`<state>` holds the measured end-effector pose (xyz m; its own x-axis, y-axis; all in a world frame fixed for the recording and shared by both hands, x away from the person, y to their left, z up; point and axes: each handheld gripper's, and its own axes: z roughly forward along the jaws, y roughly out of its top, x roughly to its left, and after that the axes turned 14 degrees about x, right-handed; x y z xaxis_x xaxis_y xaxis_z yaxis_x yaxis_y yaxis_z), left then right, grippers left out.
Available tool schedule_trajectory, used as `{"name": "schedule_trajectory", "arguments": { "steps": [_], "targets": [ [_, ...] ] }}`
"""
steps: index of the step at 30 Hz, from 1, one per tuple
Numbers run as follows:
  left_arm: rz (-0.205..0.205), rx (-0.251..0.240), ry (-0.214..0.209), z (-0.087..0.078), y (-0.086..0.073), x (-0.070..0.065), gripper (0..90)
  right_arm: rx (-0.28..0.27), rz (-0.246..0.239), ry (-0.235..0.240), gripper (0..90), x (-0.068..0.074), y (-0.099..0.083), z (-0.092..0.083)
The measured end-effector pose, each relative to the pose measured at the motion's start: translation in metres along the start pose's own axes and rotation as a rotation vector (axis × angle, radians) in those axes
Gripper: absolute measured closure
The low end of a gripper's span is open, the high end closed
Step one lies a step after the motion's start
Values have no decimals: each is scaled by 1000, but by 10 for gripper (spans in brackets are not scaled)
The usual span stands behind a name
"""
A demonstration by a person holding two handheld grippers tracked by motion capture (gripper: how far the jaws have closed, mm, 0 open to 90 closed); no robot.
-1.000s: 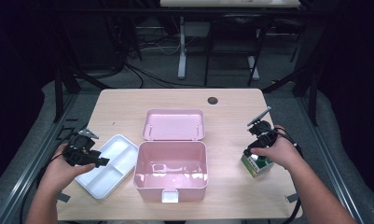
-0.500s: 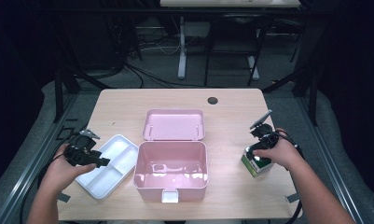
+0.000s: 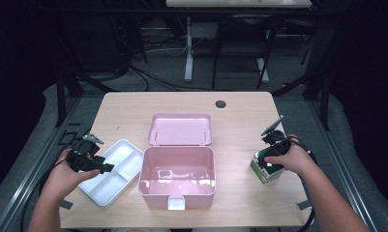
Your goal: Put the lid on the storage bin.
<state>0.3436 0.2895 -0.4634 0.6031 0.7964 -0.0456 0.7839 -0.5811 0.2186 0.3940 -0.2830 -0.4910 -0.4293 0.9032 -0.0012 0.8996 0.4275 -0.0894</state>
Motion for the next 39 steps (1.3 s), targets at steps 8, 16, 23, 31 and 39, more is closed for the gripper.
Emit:
{"name": "schedule_trajectory", "arguments": {
  "steps": [8,16,23,31,39],
  "targets": [
    [-2,-3,0,-1,-1,1,493,18,1,5,116,0,0,1],
    [-3,-2,1,-1,-1,1,493,23,2,11,130,-1,1,0],
    [-3,0,-1,-1,-1,1,492,46,-2,5,135,-1,2,0],
    [-3,-2,1,-2,-1,1,492,51,10,9,147,0,3,-1],
    [-3,-1,0,-1,-1,0,492,56,-8,12,152,1,2,-2]
  ]
}}
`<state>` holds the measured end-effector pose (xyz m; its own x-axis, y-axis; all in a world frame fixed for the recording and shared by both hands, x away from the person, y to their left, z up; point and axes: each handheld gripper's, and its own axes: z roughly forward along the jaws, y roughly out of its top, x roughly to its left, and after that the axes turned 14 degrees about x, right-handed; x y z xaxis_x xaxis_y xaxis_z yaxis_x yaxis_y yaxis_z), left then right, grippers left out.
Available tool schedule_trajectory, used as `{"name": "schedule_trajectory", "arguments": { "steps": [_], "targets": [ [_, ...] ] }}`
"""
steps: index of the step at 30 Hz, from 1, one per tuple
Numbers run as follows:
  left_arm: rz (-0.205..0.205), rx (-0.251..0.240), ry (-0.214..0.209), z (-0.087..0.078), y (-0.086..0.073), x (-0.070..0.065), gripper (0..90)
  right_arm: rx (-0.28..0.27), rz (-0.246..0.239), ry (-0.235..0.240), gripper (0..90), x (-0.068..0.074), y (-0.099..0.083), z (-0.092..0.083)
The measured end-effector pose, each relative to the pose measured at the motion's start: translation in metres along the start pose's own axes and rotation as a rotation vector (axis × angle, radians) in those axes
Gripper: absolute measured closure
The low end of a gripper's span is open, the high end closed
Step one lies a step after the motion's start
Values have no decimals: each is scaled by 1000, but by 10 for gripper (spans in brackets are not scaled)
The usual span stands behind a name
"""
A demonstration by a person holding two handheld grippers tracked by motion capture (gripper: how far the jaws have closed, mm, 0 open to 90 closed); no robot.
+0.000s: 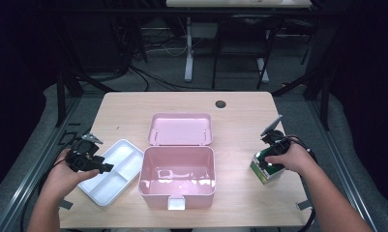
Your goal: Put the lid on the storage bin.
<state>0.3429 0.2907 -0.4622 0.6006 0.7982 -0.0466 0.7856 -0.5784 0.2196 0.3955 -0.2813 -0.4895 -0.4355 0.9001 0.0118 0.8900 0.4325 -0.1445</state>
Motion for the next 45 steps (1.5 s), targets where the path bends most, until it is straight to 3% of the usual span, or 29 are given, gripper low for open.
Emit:
{"name": "schedule_trajectory", "arguments": {
  "steps": [17,21,27,28,34,38,40,41,45],
  "targets": [
    [1,-2,-1,0,-1,0,492,-18,-37,-20,153,12,0,-19],
    [0,-1,-3,0,0,0,492,-28,-69,-13,153,18,1,-29],
    [1,-2,-3,0,-1,0,492,-32,-79,-33,154,23,2,-37],
    [0,-2,-3,0,-1,0,492,-29,-88,-11,154,24,2,-40],
    [0,-2,-2,0,-1,1,492,-41,-102,-35,154,29,1,-53],
    [0,-3,-2,0,-1,1,492,-42,-135,-34,154,33,2,-61],
    [1,-2,-3,0,-1,1,492,-46,-152,-55,155,36,2,-64],
    [-1,-3,-3,0,-1,1,492,-37,-167,-36,155,36,2,-66],
    [-3,-4,-3,1,-1,1,492,-40,-239,-58,156,42,1,-73]
  ]
}}
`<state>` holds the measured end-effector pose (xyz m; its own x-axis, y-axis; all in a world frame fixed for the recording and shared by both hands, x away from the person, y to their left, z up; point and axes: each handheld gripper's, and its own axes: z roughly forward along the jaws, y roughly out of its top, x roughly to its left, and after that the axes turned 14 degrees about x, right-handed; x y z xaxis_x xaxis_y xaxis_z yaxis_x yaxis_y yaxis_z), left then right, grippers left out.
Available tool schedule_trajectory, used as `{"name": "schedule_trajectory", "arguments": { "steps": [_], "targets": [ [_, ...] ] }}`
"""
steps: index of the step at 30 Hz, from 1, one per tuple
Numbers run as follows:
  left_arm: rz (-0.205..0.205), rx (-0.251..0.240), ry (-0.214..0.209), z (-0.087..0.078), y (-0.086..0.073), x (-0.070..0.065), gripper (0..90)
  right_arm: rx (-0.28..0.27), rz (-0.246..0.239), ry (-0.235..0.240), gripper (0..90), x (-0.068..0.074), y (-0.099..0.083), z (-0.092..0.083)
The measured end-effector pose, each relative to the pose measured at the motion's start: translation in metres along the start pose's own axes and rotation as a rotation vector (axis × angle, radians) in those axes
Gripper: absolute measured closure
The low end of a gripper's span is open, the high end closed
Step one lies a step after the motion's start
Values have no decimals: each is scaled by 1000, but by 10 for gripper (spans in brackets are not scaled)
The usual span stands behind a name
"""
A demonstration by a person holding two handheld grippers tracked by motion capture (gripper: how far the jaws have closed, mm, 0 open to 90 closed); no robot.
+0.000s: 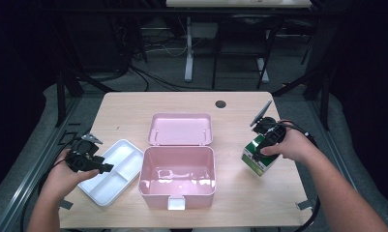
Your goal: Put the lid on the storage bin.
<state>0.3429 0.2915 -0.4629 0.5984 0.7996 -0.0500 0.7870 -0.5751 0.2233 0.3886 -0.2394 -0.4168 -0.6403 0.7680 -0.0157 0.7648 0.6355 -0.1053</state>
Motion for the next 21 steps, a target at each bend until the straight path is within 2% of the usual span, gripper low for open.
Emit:
{"name": "schedule_trajectory", "arguments": {
  "steps": [4,5,8,9,12,13,15,17,18,21],
  "targets": [
    [-1,-2,-1,0,0,0,492,-10,-37,-19,156,3,1,-3],
    [-3,-2,0,0,0,0,492,2,-60,-31,156,5,1,-6],
    [-2,-4,1,0,0,0,492,-22,-107,-33,156,10,2,-9],
    [-3,-3,2,0,0,0,492,-20,-135,-56,156,12,3,-12],
    [-2,-4,2,0,0,0,492,-41,-202,-48,156,17,4,-16],
    [-1,-4,3,0,0,0,492,-15,-208,-116,156,20,4,-20],
    [-2,-4,3,0,0,0,492,-13,-251,-96,156,22,5,-23],
    [-1,-3,1,0,0,0,492,-11,-261,-104,156,23,6,-24],
    [-2,-4,1,0,0,0,492,-20,-291,-102,156,26,7,-27],
    [-2,-6,2,0,0,0,492,-21,-326,-116,156,30,8,-31]
  ]
}}
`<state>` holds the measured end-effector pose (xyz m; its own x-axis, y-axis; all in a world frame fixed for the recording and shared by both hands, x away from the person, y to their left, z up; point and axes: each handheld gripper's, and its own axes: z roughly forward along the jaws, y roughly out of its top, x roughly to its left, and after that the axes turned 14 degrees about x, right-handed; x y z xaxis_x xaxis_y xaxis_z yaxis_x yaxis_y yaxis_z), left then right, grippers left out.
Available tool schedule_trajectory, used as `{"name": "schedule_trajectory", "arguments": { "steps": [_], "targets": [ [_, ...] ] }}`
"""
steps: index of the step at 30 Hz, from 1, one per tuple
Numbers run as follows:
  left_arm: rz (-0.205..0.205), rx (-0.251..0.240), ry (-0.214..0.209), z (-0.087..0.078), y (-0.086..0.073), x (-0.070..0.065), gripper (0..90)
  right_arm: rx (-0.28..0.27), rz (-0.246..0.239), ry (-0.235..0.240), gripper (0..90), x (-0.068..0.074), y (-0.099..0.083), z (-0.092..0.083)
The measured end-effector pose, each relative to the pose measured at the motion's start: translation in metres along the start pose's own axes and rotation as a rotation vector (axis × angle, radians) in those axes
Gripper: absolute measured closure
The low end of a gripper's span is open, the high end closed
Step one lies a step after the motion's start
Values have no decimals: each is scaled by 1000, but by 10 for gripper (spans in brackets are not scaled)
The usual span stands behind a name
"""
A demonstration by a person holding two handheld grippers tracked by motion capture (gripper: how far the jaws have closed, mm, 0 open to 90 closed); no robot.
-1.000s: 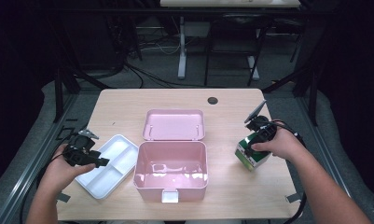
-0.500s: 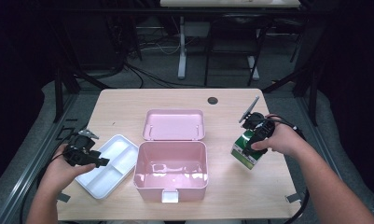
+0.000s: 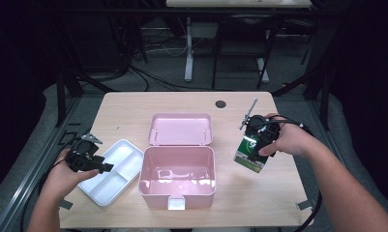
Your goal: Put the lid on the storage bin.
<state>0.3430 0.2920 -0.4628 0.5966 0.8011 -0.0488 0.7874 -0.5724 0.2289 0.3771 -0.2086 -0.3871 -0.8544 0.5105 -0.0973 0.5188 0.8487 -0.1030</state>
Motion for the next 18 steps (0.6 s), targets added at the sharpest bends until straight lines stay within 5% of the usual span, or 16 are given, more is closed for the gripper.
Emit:
{"name": "schedule_trajectory", "arguments": {
  "steps": [18],
  "targets": [
    [5,5,0,1,1,-1,492,-20,-112,-31,157,19,22,-28]
  ]
}}
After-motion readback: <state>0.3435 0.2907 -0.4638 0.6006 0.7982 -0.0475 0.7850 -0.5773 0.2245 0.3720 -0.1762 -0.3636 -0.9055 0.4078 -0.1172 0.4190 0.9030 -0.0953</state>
